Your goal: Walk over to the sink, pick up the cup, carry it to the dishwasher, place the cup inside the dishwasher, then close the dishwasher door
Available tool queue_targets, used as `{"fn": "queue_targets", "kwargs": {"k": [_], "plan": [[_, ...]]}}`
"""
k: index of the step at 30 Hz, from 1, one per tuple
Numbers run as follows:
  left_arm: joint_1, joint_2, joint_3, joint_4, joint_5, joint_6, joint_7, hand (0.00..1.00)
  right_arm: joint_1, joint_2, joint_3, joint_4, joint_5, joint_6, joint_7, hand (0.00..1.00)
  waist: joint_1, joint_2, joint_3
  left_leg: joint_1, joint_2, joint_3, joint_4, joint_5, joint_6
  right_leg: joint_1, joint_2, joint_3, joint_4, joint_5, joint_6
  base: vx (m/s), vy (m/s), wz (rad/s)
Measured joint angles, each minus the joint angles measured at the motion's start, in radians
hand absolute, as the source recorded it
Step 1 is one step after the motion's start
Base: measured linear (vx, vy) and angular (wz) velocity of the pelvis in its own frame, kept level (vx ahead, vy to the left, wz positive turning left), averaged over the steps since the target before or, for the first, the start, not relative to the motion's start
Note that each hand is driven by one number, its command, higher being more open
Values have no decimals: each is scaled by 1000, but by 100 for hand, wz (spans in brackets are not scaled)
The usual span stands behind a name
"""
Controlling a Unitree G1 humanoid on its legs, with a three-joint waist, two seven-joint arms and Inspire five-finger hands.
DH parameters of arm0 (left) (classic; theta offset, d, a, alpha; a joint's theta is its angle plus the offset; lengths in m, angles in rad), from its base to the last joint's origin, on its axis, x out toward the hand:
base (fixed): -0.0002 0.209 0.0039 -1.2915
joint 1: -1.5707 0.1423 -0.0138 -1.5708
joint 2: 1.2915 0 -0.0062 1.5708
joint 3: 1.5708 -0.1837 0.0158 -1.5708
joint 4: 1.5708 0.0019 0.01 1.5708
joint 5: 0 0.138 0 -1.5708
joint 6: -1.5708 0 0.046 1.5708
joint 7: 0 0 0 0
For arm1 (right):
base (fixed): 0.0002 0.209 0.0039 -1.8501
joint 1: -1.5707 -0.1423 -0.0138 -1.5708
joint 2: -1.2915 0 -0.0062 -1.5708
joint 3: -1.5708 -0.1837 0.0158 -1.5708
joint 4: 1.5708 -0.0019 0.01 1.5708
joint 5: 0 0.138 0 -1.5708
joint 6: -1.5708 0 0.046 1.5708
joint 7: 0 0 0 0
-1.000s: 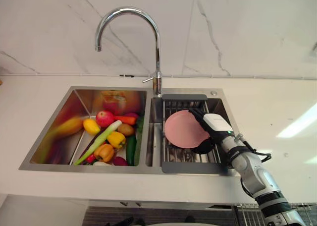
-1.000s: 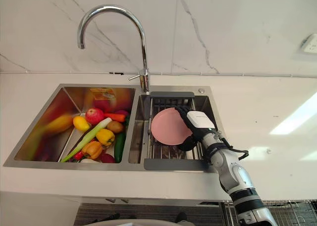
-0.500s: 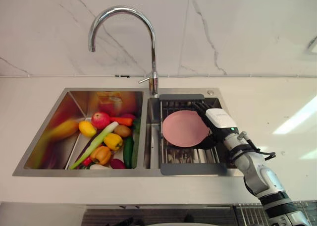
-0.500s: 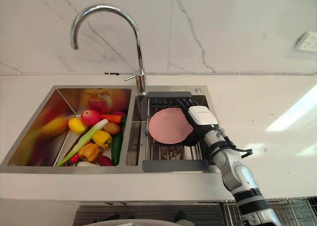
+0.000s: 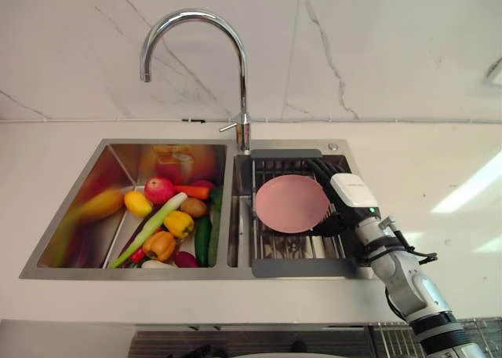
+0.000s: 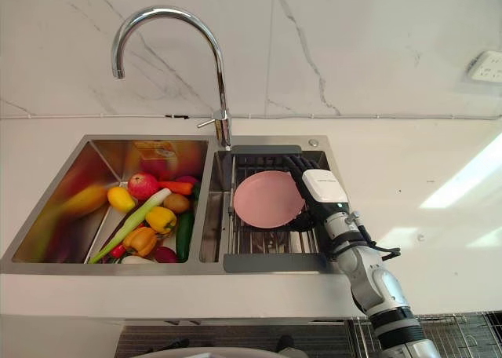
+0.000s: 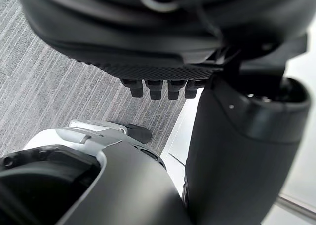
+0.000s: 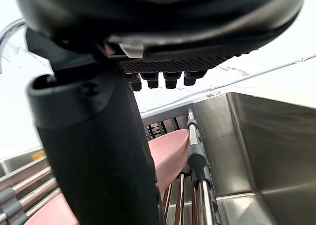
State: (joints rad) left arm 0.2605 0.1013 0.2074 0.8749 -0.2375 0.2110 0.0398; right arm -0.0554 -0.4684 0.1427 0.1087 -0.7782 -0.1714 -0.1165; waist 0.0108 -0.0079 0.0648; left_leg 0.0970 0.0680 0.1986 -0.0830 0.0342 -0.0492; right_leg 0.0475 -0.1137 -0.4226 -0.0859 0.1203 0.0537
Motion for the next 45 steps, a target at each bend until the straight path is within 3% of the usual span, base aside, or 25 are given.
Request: {"fn": "queue_targets", "kwargs": {"k": [13,31,32,45], "plan": [[0,5,-17,2,1,-15,4,100,-1,8,60,106,-14,-7,-182,100,4,-1,0,-2,-1,-20,0,2,1,8,0,-23,0,-2,1,-1,0,4],[-1,18,-21,19,3,-36,-3,100,-24,-58,127,160,-136,-117,-299,100,6,-21,-4,-17,0,-51,1,13,0,10,0,-52,-1,-4,-1,-3,3,4],[-1,18,-21,25,3,-38,-4,100,-26,-62,131,160,-154,-121,-311,0,6,-21,-4,-17,0,-51,1,13,0,10,0,-52,-1,-4,-1,0,0,0],[-2,36,-57,30,3,-53,-4,100,-43,-85,152,192,-197,-155,-361,0,7,-26,-8,-18,0,-53,1,15,0,10,0,-54,-1,-5,-1,0,0,0]]}}
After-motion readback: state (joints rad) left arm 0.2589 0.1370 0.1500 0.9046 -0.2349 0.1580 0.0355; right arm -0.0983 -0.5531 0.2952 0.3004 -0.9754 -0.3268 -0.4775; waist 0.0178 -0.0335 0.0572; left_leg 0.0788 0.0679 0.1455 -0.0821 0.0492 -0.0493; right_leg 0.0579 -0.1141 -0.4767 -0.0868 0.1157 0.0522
